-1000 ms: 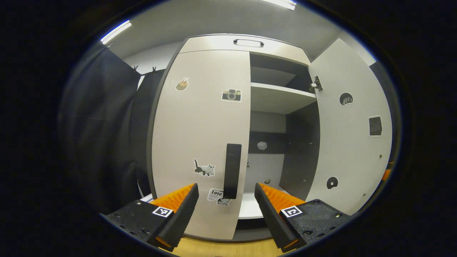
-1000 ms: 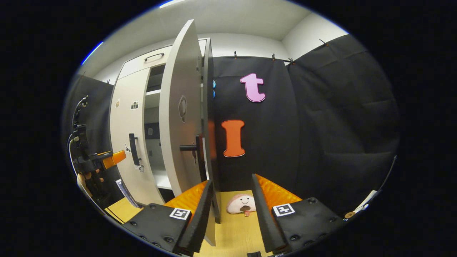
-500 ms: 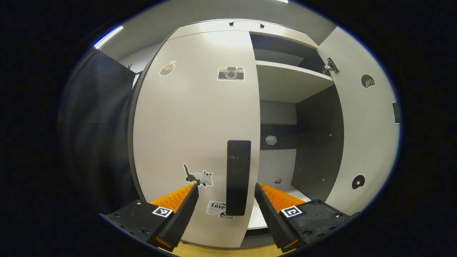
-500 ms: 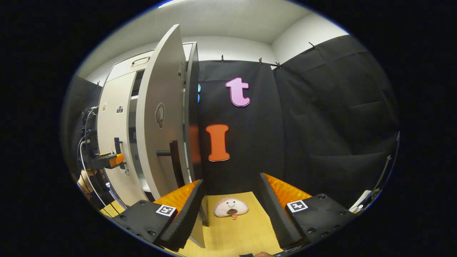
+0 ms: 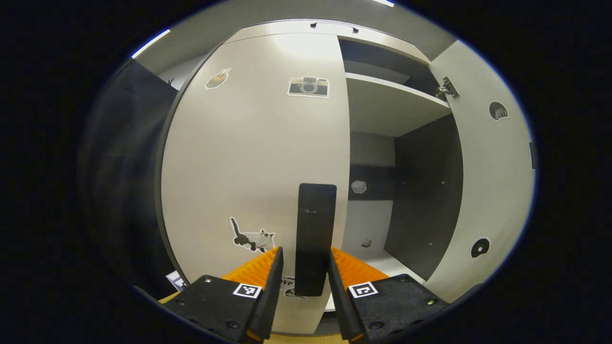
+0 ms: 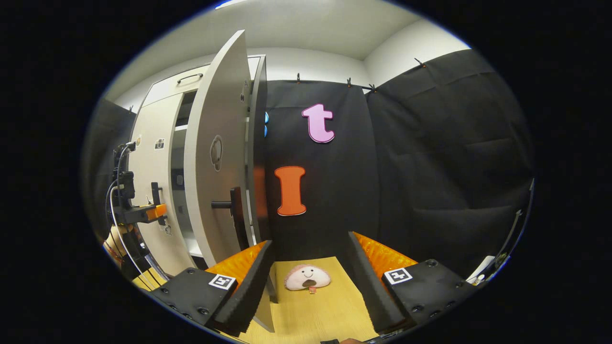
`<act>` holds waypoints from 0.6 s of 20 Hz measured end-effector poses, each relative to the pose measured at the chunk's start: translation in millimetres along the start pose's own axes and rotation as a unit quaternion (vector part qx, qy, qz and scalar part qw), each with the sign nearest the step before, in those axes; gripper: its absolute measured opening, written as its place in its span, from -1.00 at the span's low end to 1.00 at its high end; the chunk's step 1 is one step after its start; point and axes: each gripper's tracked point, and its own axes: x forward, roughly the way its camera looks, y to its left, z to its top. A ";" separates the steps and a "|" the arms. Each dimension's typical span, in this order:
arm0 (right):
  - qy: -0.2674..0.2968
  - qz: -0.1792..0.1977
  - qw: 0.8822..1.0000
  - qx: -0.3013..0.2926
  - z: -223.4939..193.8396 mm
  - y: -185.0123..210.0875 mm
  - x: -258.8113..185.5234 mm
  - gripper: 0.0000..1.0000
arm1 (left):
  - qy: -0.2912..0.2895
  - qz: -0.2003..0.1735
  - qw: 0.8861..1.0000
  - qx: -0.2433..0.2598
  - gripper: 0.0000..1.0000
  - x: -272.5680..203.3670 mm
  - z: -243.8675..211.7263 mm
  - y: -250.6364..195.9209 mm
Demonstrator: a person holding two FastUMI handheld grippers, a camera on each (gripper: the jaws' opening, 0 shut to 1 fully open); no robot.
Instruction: Open the right door of the double-door shoe cabinet with the right hand, and open the left door with the left hand.
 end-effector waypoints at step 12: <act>-0.009 0.006 1.000 -0.007 5.9 17.2 -13.7 0.94 | 0.018 -0.014 1.000 -0.011 -0.70 -22.0 -7.2 3.7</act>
